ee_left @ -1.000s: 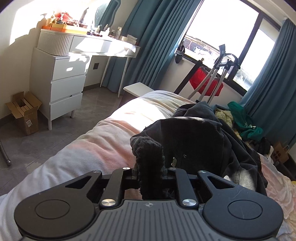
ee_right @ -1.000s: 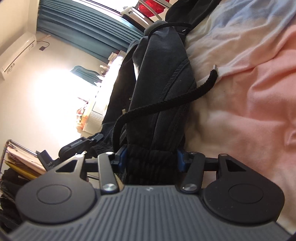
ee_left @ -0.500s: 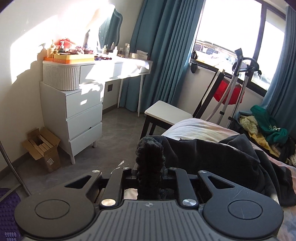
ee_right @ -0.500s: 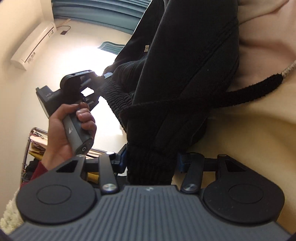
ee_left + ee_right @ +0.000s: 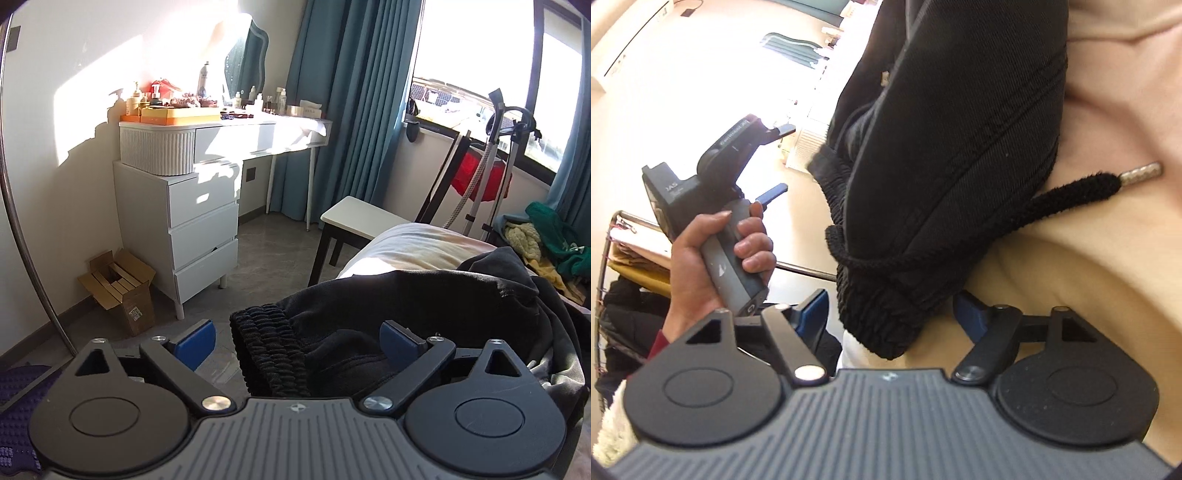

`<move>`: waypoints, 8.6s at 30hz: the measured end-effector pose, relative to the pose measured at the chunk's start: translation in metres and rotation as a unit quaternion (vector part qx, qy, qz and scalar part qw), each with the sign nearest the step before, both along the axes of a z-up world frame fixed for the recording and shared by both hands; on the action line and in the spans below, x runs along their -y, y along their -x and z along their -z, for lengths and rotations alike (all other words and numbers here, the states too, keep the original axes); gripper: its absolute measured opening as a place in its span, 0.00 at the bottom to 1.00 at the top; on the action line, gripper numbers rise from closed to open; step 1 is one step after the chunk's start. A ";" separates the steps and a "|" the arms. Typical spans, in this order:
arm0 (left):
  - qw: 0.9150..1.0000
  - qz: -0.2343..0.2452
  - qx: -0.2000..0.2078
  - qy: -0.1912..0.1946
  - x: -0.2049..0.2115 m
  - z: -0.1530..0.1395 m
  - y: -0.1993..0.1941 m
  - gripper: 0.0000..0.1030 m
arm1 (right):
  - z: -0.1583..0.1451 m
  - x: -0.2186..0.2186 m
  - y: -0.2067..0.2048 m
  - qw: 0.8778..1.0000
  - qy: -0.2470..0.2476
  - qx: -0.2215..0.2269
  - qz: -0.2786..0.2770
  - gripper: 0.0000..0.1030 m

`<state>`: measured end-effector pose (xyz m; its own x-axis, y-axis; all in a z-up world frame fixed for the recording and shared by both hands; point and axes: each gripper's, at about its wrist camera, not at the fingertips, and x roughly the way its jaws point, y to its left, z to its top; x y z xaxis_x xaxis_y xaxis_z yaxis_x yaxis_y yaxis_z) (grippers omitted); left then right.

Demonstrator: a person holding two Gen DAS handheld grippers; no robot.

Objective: Fold clothes

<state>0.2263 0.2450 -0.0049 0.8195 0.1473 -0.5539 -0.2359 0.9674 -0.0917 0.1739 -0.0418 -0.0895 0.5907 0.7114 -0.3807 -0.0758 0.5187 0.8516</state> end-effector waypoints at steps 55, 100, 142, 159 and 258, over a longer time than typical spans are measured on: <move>0.942 0.254 0.055 -0.212 0.332 0.060 0.042 0.96 | -0.091 0.227 0.132 0.873 0.327 0.182 0.311 0.84; 0.900 0.419 0.082 -0.090 0.360 -0.038 0.133 0.07 | -0.045 0.298 0.090 0.875 0.291 0.098 0.375 0.84; 0.924 0.362 -0.030 0.117 0.281 0.126 0.140 0.10 | 0.045 0.473 -0.021 0.904 0.006 -0.039 0.425 0.39; 0.876 0.468 0.045 0.110 0.303 0.111 0.168 0.33 | -0.044 0.490 0.145 0.801 0.060 0.041 0.595 0.07; 0.877 -0.102 -0.004 0.470 -0.078 0.097 0.178 0.24 | 0.033 0.503 0.228 0.692 -0.035 -0.080 0.716 0.65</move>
